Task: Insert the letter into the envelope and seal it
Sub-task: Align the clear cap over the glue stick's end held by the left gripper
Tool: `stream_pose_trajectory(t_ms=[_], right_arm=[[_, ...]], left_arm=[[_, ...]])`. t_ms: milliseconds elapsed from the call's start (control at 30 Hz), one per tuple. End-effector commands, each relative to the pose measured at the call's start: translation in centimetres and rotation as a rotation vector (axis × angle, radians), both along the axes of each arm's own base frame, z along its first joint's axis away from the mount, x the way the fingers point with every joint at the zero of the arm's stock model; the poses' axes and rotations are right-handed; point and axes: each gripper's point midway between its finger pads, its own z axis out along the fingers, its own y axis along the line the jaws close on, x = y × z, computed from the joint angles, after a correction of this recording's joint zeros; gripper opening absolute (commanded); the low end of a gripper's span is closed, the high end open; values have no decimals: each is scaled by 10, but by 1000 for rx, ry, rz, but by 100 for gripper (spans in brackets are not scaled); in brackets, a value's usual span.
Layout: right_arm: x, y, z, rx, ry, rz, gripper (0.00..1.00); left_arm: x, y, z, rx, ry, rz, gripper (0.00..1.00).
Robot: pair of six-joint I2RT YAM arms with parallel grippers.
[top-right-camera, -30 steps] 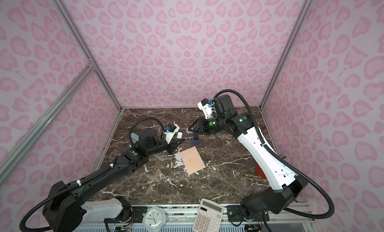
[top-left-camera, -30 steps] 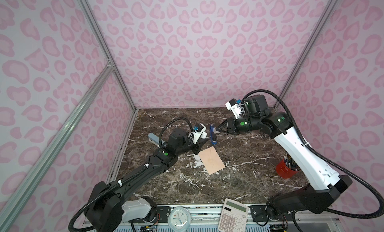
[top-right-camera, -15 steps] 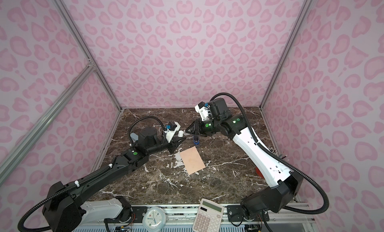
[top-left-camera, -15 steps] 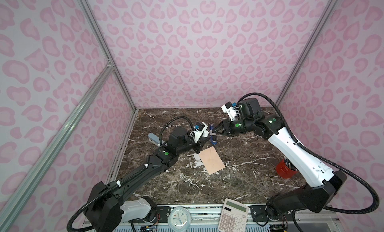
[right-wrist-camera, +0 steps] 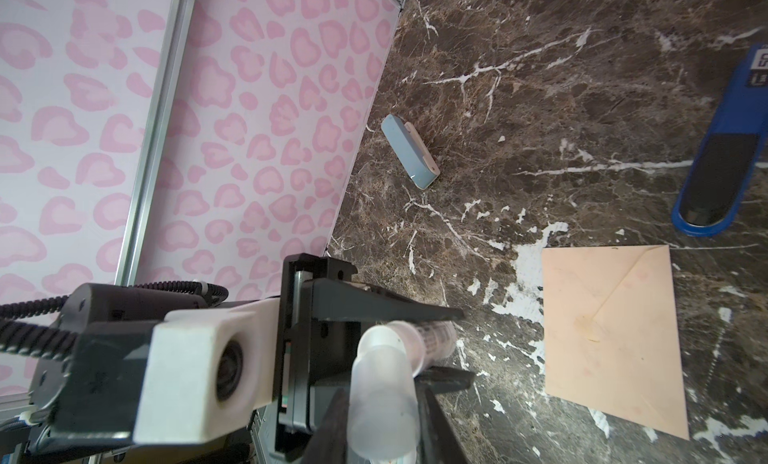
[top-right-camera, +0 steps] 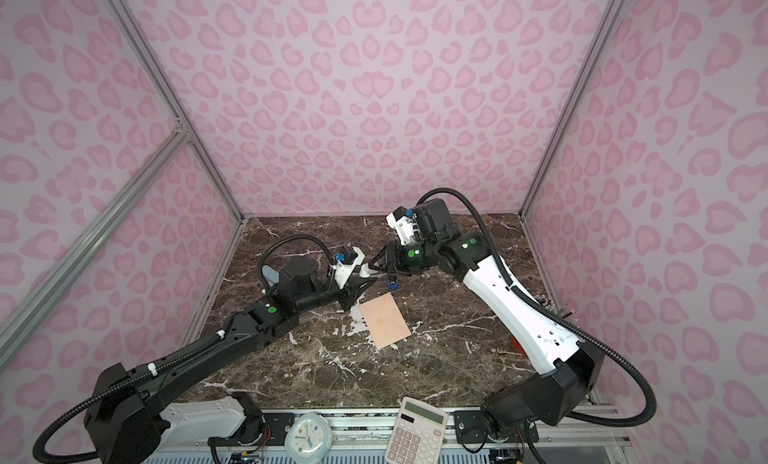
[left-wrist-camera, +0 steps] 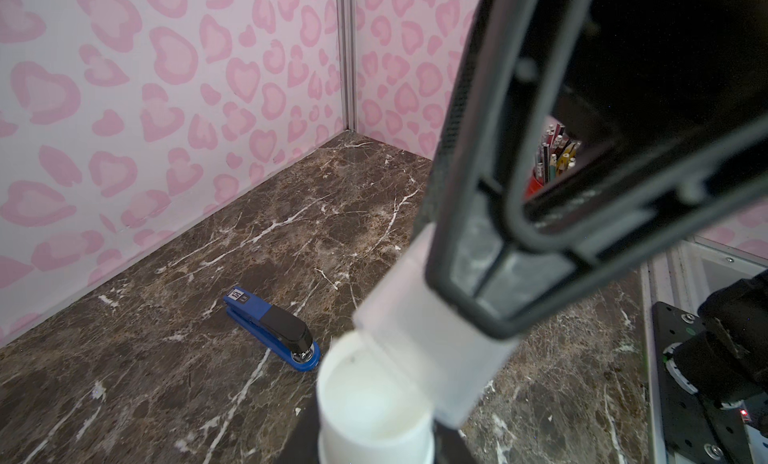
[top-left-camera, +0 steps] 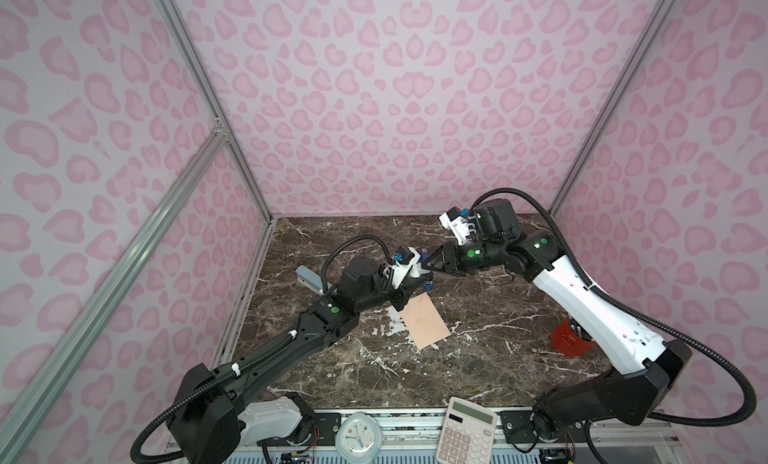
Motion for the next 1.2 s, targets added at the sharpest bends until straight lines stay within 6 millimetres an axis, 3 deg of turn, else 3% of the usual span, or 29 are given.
stream_pose_trajectory(t_ms=[0, 833, 1167], right_arm=[[3, 3, 0, 8, -8, -5, 28], [5, 13, 13, 9, -23, 10, 25], [3, 17, 9, -19, -15, 21, 24]], left_arm=[[1, -3, 17, -40, -47, 6, 4], [-7, -9, 18, -16, -72, -20, 4], [-7, -11, 20, -17, -81, -18, 4]])
